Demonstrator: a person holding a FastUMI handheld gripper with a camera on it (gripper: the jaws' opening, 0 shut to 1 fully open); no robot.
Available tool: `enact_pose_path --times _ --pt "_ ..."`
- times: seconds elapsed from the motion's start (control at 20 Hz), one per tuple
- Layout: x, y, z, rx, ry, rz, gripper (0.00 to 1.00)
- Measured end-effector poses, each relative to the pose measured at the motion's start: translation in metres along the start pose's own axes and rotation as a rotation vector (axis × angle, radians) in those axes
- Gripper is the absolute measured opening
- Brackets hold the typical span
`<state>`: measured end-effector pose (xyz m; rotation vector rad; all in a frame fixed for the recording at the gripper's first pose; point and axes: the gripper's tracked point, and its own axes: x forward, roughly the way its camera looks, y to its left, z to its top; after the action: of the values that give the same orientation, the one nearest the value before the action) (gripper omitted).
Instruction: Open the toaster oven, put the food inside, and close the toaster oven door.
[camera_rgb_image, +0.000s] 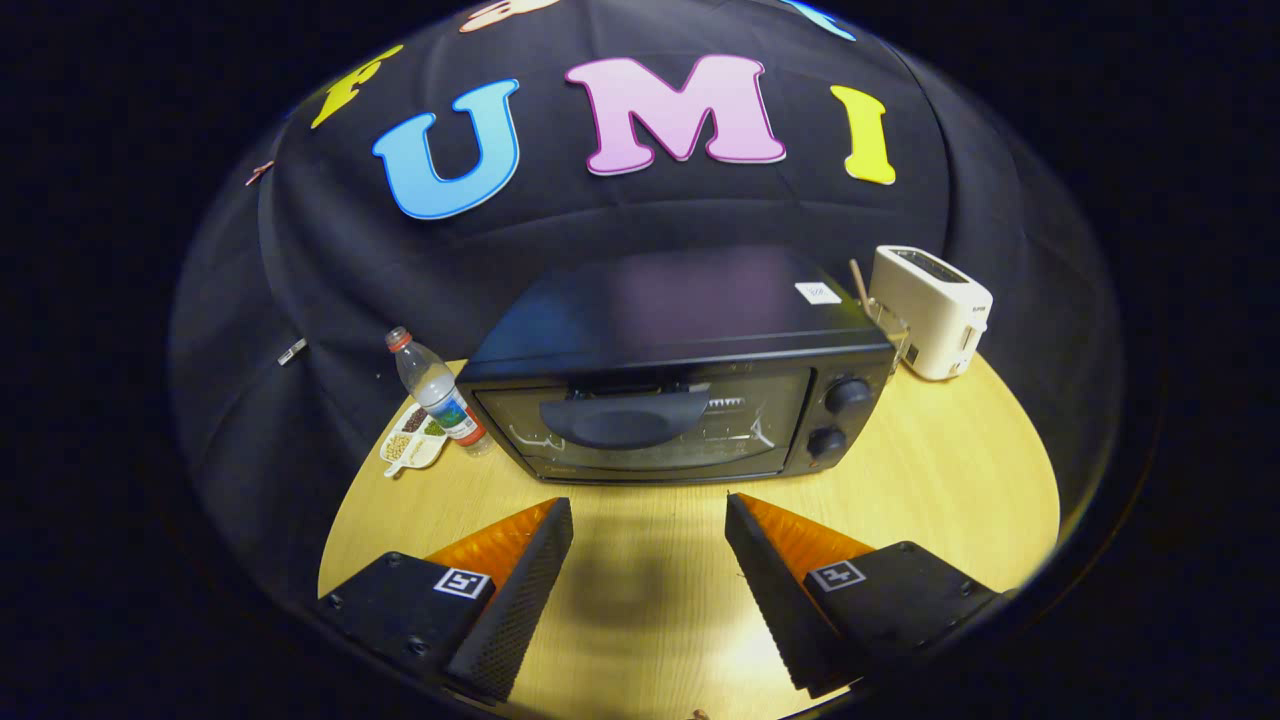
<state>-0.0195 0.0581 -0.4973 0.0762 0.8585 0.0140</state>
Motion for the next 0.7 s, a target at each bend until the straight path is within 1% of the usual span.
enact_pose_path --times 0.15,0.3,0.45,0.55,0.7 --pt "-0.039 -0.023 0.042 -0.038 -0.119 -0.02 1.0" --pt "-0.09 -0.053 0.098 -0.017 -0.269 -0.047 0.99" --pt "-0.151 -0.081 0.152 -0.01 -0.411 -0.061 0.99" --pt "-0.192 -0.095 0.183 -0.033 -0.489 -0.061 0.99" --pt "-0.256 -0.119 0.231 -0.074 -0.618 -0.086 0.99"
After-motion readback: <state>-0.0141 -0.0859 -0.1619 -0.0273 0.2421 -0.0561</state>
